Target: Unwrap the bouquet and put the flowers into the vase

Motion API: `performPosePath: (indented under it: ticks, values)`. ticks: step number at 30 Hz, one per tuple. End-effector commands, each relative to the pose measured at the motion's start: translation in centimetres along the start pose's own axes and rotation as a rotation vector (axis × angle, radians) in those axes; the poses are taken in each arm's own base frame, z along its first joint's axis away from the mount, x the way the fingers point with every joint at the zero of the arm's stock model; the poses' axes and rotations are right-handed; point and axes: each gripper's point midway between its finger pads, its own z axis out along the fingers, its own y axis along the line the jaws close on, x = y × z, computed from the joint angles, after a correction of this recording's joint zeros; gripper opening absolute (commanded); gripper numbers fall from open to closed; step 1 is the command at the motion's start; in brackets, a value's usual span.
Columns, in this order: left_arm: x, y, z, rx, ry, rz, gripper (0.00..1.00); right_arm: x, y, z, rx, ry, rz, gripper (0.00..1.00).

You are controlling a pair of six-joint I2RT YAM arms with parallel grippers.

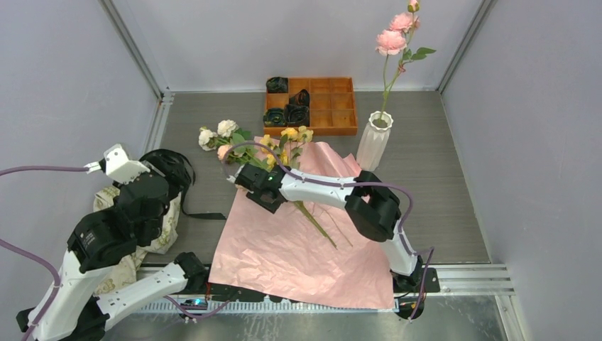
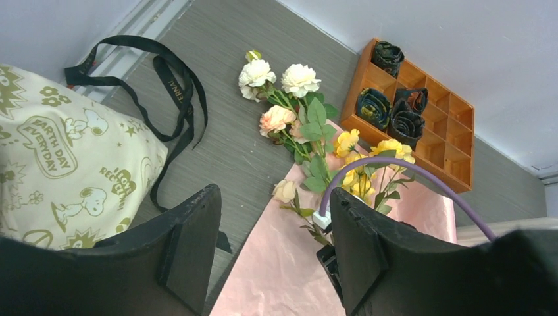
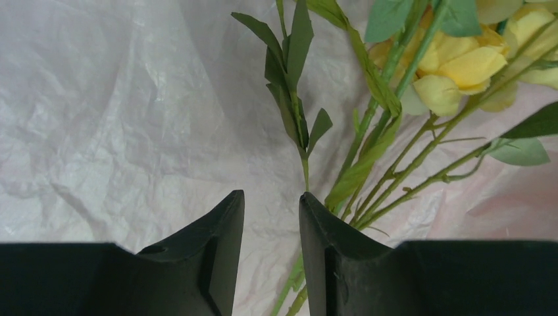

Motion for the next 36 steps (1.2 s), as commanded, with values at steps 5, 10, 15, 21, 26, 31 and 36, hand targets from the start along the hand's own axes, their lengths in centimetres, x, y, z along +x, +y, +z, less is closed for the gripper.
performPosePath:
  ticks: [5, 10, 15, 21, 26, 31, 36]
  values:
    - [-1.3, 2.2, -0.6, -0.036, -0.061, -0.012, 0.63, -1.6, -2.1, 1.5, 0.023, -0.018, -0.018, 0.41]
    - [-1.4, 2.2, -0.7, -0.032, -0.061, -0.018, 0.63, -2.1, -3.0, 1.7, 0.017, -0.032, -0.009, 0.4]
    - [-1.2, 2.1, -0.6, -0.032, -0.056, -0.012, 0.63, -2.0, -3.0, 2.6, -0.014, -0.018, 0.004, 0.36]
    - [-1.2, 2.3, -0.6, -0.033, -0.058, -0.014, 0.64, -1.3, -2.1, 3.4, -0.047, 0.006, 0.014, 0.26]
    - [-1.3, 2.4, -0.7, -0.032, -0.06, -0.017, 0.64, -1.4, -2.1, 2.6, -0.043, -0.008, 0.038, 0.29]
    - [-1.3, 2.4, -0.7, -0.033, -0.061, -0.017, 0.64, -2.8, -2.7, 0.0, -0.01, -0.08, 0.069, 0.36]
    - [-1.1, 2.1, -0.6, -0.026, -0.054, -0.016, 0.64, -3.9, -2.8, -2.2, -0.013, -0.131, 0.081, 0.4]
